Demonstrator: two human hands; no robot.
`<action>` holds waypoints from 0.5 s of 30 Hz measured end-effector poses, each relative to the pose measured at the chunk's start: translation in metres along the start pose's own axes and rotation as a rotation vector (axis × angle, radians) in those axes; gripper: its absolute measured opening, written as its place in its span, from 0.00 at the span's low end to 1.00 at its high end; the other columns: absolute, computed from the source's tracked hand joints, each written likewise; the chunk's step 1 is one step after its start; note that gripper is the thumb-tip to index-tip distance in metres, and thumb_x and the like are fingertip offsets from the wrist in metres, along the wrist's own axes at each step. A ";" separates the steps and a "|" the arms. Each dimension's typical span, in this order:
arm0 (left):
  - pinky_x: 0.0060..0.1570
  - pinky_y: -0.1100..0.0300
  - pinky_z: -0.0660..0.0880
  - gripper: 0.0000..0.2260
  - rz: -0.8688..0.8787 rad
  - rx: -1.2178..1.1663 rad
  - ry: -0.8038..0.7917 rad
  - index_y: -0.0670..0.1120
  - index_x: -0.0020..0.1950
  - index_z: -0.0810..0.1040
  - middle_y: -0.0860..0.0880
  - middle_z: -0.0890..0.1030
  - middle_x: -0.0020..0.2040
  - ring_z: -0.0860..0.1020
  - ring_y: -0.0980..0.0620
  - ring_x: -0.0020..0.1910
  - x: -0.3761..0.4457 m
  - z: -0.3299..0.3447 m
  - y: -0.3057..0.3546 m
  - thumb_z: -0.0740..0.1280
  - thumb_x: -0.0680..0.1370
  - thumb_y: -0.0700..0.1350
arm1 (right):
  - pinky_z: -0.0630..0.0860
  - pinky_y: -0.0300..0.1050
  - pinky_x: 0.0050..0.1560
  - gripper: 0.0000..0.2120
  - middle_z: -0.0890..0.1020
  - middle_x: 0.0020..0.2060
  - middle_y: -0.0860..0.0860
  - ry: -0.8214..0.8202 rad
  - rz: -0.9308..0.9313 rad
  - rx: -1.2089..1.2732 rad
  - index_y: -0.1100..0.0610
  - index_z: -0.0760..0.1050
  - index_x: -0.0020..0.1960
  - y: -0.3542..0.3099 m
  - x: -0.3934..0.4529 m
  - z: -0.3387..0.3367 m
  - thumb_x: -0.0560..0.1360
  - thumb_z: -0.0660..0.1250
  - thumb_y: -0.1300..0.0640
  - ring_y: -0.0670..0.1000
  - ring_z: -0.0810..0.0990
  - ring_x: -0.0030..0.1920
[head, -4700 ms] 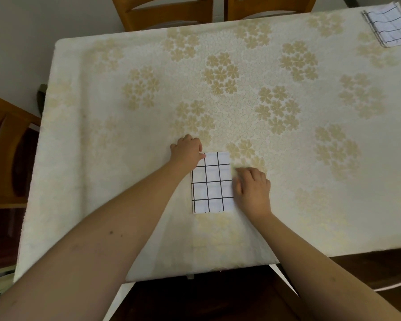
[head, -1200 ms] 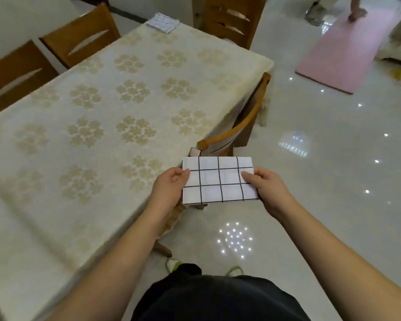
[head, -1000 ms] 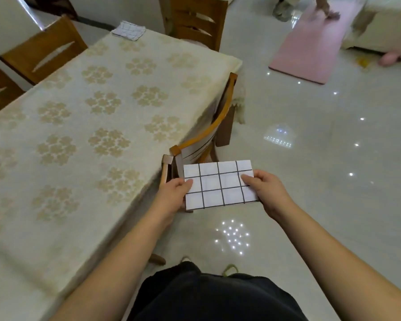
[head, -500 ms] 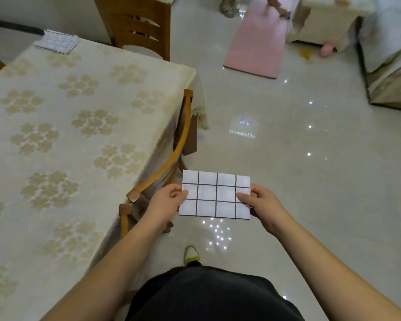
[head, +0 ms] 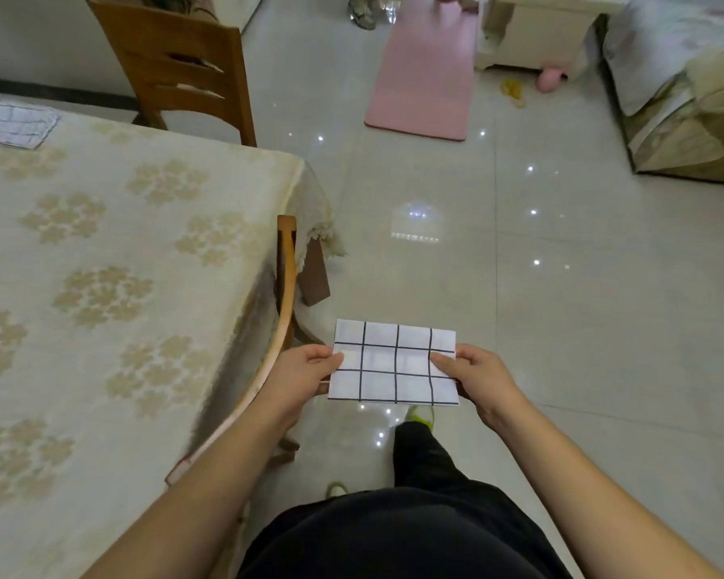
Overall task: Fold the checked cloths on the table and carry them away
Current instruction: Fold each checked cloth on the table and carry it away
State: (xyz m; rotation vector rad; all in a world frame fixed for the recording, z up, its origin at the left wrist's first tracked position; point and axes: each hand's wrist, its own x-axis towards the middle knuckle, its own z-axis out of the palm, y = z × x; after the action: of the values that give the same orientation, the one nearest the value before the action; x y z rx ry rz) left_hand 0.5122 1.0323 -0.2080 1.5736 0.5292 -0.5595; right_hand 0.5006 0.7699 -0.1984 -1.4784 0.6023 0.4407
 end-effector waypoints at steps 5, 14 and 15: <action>0.37 0.61 0.78 0.06 -0.045 -0.001 0.040 0.42 0.52 0.81 0.44 0.85 0.46 0.83 0.51 0.43 0.053 0.030 0.032 0.69 0.78 0.43 | 0.81 0.44 0.42 0.07 0.84 0.41 0.57 -0.052 0.036 0.018 0.65 0.79 0.49 -0.033 0.061 -0.024 0.75 0.70 0.61 0.52 0.83 0.39; 0.35 0.61 0.78 0.05 -0.071 -0.107 0.156 0.43 0.51 0.81 0.44 0.85 0.45 0.84 0.50 0.41 0.115 0.080 0.104 0.66 0.79 0.41 | 0.81 0.44 0.41 0.08 0.85 0.48 0.56 -0.265 0.082 -0.097 0.60 0.79 0.55 -0.112 0.147 -0.060 0.77 0.67 0.62 0.53 0.85 0.46; 0.34 0.62 0.78 0.05 -0.071 -0.120 0.169 0.43 0.51 0.81 0.45 0.85 0.44 0.84 0.51 0.40 0.119 0.084 0.111 0.66 0.79 0.41 | 0.81 0.45 0.43 0.08 0.86 0.48 0.55 -0.275 0.071 -0.127 0.60 0.79 0.55 -0.120 0.155 -0.061 0.77 0.67 0.62 0.53 0.85 0.47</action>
State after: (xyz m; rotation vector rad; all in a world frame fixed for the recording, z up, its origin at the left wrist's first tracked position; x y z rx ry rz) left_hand 0.6713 0.9412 -0.2035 1.4996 0.7357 -0.4425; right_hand 0.6888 0.6886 -0.1999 -1.4871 0.4145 0.7351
